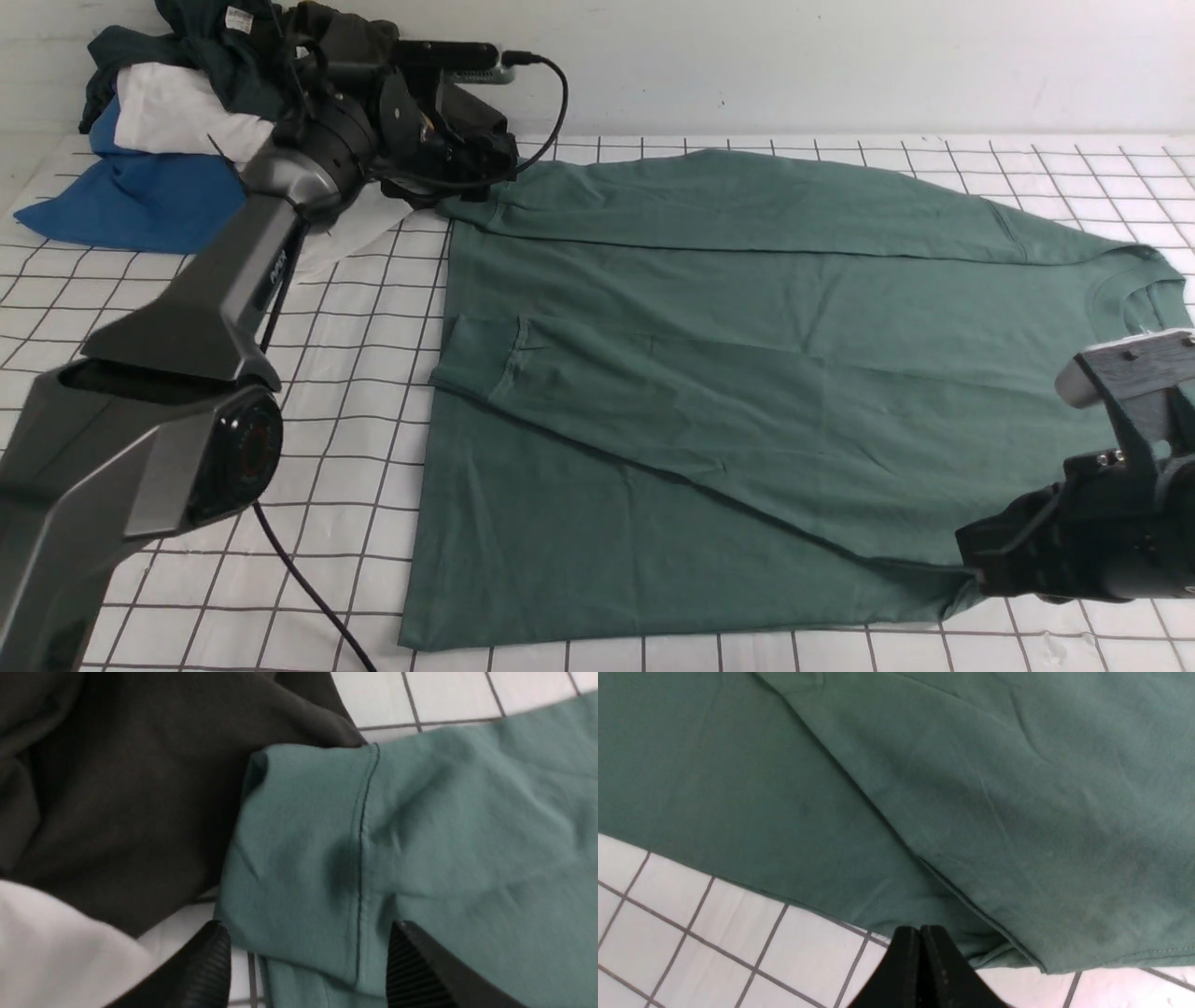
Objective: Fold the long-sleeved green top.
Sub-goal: Use the left arm to clamp the cuff farthest from it, then use the left arm to drag and drop the cuff onto the cuff closest to the left arm
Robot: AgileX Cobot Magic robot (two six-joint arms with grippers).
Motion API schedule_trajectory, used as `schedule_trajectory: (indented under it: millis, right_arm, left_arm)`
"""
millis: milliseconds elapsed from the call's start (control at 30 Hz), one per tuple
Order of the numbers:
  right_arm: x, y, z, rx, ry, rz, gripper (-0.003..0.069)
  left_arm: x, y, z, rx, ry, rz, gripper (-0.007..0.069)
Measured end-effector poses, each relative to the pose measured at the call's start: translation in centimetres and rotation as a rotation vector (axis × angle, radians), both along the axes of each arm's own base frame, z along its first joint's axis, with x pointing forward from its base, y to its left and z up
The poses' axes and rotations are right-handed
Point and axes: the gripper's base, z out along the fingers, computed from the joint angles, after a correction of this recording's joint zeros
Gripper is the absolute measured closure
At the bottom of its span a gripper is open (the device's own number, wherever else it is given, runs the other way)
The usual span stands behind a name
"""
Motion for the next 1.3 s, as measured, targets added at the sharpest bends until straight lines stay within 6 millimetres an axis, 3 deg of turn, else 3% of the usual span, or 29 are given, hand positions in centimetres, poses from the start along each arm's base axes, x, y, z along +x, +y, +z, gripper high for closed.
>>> schedule_trajectory:
  millis: [133, 233, 367, 433, 500, 600, 867, 900, 933, 1067, 1167, 1200, 1233, 1300]
  right_arm:
    - [0.0, 0.1, -0.2, -0.013, 0.003, 0.031, 0.0669]
    - [0.1, 0.1, -0.2, -0.009, 0.000, 0.034, 0.0669]
    - [0.1, 0.2, -0.2, -0.004, -0.008, 0.043, 0.0669]
    - [0.1, 0.3, -0.1, 0.005, -0.012, 0.044, 0.0669]
    - [0.1, 0.3, -0.1, 0.005, -0.016, 0.050, 0.0669]
    - [0.1, 0.3, -0.1, 0.004, -0.020, 0.056, 0.0669]
    - [0.0, 0.4, -0.1, 0.008, -0.011, 0.068, 0.0669]
    - [0.0, 0.4, -0.1, 0.008, -0.011, 0.068, 0.0669]
    - [0.0, 0.4, -0.1, 0.008, -0.011, 0.068, 0.0669]
    - [0.0, 0.4, -0.1, 0.009, -0.008, 0.071, 0.0669]
    - [-0.2, 0.5, -0.2, 0.013, 0.011, 0.088, 0.0669]
    - [-0.2, 0.5, -0.2, 0.012, 0.010, 0.089, 0.0669]
    - [-0.5, 0.5, -0.1, 0.005, 0.017, 0.112, 0.0669]
    - [-0.8, 0.5, 0.1, -0.001, 0.018, 0.131, 0.0669]
  left_arm:
    - [1.1, 1.8, -2.9, -0.080, -0.026, 0.100, 0.0208]
    - [1.6, 2.8, -4.1, -0.103, -0.043, 0.126, 0.0226]
    - [1.7, 3.1, -4.4, -0.119, -0.056, 0.108, 0.0393]
    - [1.7, 2.9, -4.5, -0.107, -0.070, 0.060, 0.0554]
    - [1.7, 2.6, -4.4, -0.114, -0.071, 0.025, 0.0606]
    - [1.5, 2.2, -3.6, -0.103, -0.075, -0.030, 0.0624]
    - [-0.6, 1.6, 3.6, -0.086, -0.013, -0.160, 0.0629]
    - [-0.6, 1.6, 3.8, -0.085, -0.009, -0.163, 0.0629]
    - [-1.5, 1.4, 5.4, -0.078, 0.025, -0.197, 0.0629]
    - [-3.6, 1.2, 8.4, -0.052, 0.120, -0.270, 0.0631]
    - [-5.0, 1.1, 12.0, -0.062, 0.101, -0.276, 0.0631]
    - [-5.1, 1.0, 12.3, -0.064, 0.099, -0.276, 0.0631]
    - [-6.0, 0.8, 14.7, -0.081, 0.066, -0.271, 0.0631]
    - [-6.5, 0.4, 15.6, -0.090, 0.070, -0.271, 0.0631]
